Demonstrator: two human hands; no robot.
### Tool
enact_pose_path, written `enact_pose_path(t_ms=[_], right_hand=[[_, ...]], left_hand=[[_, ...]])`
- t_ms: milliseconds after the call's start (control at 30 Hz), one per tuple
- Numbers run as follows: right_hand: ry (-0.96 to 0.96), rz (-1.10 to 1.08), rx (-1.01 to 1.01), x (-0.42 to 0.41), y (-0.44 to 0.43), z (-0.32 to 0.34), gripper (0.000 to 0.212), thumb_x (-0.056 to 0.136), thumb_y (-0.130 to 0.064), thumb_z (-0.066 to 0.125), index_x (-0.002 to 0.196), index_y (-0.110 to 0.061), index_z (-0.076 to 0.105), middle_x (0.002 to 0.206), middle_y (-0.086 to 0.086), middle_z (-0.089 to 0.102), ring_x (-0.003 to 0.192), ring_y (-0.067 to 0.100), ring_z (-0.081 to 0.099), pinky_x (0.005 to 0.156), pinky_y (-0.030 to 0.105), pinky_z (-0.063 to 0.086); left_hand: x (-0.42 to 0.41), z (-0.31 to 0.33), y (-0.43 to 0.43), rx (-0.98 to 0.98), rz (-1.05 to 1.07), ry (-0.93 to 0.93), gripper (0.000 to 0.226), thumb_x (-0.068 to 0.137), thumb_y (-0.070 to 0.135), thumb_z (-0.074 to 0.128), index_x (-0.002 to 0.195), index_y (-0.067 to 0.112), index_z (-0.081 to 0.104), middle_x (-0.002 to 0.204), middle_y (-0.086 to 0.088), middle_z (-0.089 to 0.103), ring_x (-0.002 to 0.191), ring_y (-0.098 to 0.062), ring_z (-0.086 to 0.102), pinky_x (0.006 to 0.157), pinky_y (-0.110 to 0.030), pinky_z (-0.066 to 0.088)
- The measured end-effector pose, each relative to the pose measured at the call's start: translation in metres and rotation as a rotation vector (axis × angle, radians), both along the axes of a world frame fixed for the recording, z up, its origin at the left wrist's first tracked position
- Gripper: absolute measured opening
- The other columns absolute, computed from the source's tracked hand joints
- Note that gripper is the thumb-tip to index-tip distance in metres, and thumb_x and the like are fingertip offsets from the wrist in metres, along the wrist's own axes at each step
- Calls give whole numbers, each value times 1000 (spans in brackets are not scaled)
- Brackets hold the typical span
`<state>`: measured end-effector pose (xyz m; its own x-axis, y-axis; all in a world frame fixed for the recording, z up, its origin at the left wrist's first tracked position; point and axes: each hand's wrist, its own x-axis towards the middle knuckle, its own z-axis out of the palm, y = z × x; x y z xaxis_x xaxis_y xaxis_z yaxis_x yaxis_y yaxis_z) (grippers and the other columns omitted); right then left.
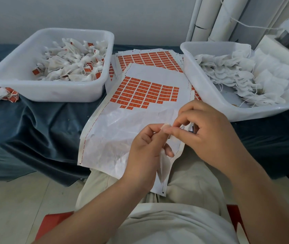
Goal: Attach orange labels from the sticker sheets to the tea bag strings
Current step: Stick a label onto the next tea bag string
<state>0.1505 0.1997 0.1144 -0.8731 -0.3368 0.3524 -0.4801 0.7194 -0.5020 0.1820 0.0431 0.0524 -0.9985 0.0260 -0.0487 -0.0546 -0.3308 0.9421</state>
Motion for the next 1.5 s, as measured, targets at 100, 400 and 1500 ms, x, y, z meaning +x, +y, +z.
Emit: enact_pose_path(t_ms=[100,400,1500], right_hand=[[-87,13,-67,-3,3,3,22,86,-55,71,77,-35,67,90,-18,63,90,5,62,71,12,42],[-264,-2,-162,-11,11,-5,17,89,-51,68,82,-35,71,90,-23,69,86,-2,65,71,6,43],[-462,81,-400,-13,5,-18,29,96,-50,67,91,-23,75,85,-2,73,86,25,69,83,46,58]], left_hand=[[1,0,0,-7,-9,16,20,93,49,68,95,31,76,83,5,70,61,-9,62,73,-21,51],[1,3,-1,-85,28,72,13,100,33,67,92,26,74,87,5,74,61,-13,67,69,-19,55],[-21,25,-35,-152,-361,-63,14,90,27,74,96,18,84,103,-11,80,80,-17,74,71,-21,57]])
